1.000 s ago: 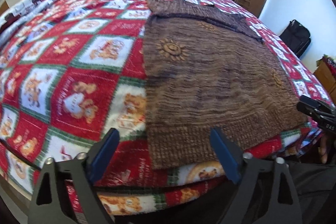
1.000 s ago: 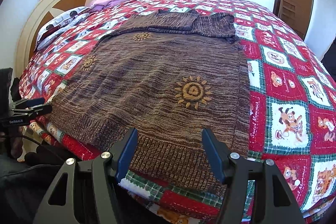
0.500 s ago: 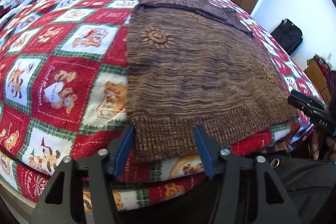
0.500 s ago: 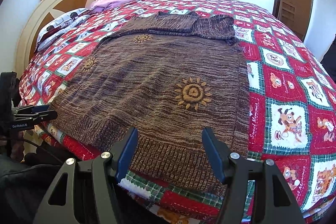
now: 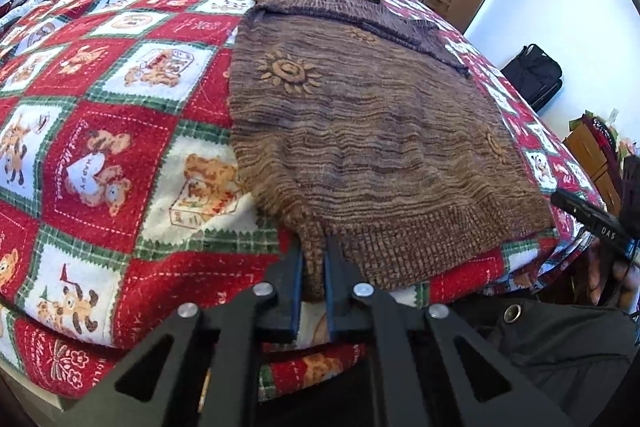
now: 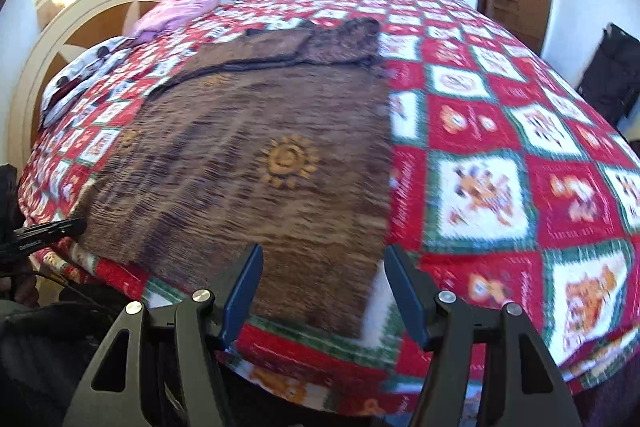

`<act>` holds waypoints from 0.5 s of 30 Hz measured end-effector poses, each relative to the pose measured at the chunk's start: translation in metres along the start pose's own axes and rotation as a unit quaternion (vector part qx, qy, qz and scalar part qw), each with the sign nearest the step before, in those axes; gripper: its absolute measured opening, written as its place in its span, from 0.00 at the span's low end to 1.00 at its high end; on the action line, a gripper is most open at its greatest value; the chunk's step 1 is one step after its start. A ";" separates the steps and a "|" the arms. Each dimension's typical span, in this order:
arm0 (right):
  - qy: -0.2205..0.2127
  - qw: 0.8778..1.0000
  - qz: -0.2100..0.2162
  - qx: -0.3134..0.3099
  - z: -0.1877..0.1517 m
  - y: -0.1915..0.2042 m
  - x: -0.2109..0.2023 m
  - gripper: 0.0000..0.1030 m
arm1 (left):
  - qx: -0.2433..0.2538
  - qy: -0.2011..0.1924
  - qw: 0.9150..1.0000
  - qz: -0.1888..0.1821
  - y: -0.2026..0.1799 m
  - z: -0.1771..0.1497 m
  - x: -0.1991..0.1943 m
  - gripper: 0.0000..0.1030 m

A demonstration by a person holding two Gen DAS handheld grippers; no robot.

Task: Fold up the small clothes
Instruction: 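Grasp the sweater hem with the left tool while the right tool grasps the hem too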

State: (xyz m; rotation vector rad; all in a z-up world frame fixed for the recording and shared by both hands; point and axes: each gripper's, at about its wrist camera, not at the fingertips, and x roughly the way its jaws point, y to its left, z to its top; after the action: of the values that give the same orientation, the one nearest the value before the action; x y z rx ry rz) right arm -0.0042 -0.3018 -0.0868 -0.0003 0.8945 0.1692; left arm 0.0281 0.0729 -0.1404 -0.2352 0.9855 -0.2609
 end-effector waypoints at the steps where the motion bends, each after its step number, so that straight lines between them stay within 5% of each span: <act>1: 0.004 1.000 -0.001 0.004 -0.002 -0.004 0.000 0.62 | 0.000 -0.002 1.000 -0.001 0.000 0.000 0.000 0.10; 9: 0.030 0.999 0.019 0.019 -0.016 -0.007 0.006 0.62 | -0.003 -0.003 1.000 -0.002 -0.001 0.000 0.001 0.10; 11: 0.029 0.999 0.024 0.012 -0.018 -0.001 0.007 0.52 | -0.003 -0.001 1.000 -0.002 0.000 0.000 0.002 0.10; 13: 0.027 0.999 0.021 -0.008 -0.019 0.008 0.009 0.19 | -0.005 0.000 1.000 -0.003 0.000 0.000 0.003 0.10; 15: 0.022 0.999 0.026 0.003 -0.019 0.003 0.009 0.10 | -0.008 -0.001 1.000 -0.009 0.002 0.001 0.003 0.10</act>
State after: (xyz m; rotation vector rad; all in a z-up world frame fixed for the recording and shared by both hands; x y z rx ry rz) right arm -0.0134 -0.2985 -0.1054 0.0244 0.9401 0.2162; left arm 0.0305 0.0735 -0.1433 -0.2592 0.9838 -0.2698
